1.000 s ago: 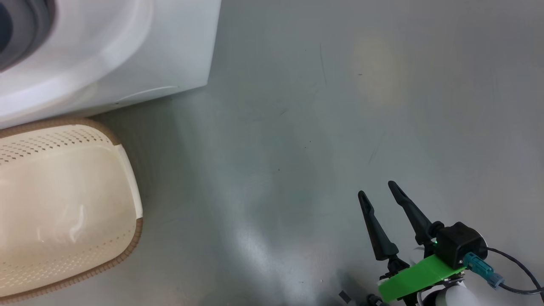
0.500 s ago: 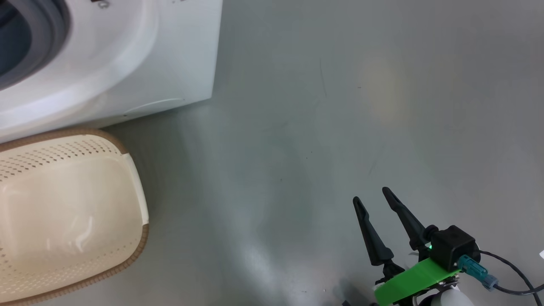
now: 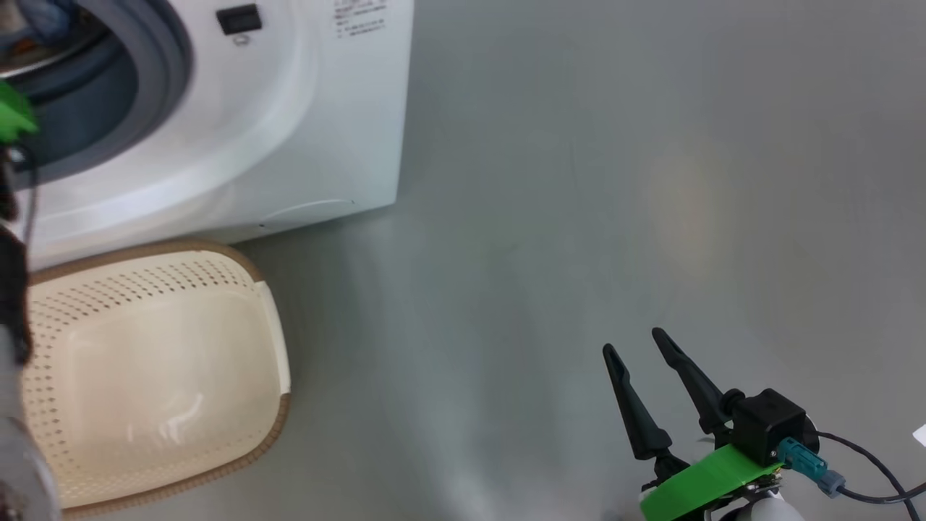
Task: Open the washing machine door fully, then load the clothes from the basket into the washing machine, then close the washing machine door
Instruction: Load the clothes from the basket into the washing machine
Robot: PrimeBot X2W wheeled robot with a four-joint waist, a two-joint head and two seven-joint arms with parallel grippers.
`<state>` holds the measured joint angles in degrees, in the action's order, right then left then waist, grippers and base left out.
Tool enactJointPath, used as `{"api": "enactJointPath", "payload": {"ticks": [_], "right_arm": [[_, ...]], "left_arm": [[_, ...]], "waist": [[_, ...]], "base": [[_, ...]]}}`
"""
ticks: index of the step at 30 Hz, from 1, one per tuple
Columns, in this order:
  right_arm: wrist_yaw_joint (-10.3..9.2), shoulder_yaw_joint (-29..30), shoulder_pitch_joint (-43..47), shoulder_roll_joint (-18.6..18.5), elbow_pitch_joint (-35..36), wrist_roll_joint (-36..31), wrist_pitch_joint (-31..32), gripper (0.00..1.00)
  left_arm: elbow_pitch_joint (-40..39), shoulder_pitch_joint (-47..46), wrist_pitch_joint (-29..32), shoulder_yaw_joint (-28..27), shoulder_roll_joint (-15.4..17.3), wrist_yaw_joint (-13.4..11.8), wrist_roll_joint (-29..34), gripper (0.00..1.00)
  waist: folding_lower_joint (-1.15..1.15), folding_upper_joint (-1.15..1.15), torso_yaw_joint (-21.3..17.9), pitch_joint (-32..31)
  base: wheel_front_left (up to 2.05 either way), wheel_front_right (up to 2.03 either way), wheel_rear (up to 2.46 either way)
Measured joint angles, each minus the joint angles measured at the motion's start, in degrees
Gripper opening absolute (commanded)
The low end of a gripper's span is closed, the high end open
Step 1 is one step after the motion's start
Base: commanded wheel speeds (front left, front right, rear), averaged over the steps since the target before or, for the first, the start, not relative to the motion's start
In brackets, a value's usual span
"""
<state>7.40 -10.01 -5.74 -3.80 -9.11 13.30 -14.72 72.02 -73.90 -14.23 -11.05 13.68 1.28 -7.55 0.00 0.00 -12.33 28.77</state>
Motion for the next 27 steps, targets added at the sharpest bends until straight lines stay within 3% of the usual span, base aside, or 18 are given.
{"api": "enactJointPath", "payload": {"ticks": [27], "right_arm": [[0.00, 2.71, 3.65, -0.05, -1.22, -0.33, 0.00, 1.00]], "left_arm": [[-25.25, 35.71, -0.41, 4.25, -11.41, 2.10, 0.75, 1.00]], "waist": [[0.00, 0.00, 8.76, -17.56]], "base": [[0.00, 0.00, 0.00]]}}
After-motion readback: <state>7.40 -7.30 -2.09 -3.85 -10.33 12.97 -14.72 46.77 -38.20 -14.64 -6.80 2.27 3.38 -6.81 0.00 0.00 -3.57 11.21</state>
